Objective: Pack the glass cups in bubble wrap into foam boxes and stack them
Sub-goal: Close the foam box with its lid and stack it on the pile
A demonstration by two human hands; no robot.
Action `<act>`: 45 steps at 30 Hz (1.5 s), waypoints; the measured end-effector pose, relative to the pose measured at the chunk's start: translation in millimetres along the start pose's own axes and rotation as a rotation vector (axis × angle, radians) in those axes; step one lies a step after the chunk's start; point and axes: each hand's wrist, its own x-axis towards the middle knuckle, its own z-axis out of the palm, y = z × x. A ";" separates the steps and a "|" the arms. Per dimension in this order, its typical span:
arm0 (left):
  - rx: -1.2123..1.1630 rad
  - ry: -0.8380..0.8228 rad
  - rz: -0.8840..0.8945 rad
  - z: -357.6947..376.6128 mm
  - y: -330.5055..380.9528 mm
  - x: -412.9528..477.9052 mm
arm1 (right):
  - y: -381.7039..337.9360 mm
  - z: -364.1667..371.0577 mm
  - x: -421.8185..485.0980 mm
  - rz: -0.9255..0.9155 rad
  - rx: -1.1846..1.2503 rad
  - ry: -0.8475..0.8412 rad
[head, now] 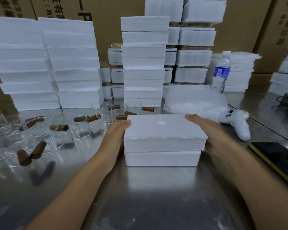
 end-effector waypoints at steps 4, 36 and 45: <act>-0.018 -0.019 -0.041 1.9 2.9 -4.2 | -1.0 -1.5 -0.7 0.023 0.008 -0.075; -0.226 0.097 -0.007 12.2 8.9 -13.6 | -3.6 -4.0 -8.6 0.164 0.120 -0.390; 0.046 -0.020 0.214 38.5 29.2 47.9 | -11.0 -14.5 3.6 0.071 0.542 -0.128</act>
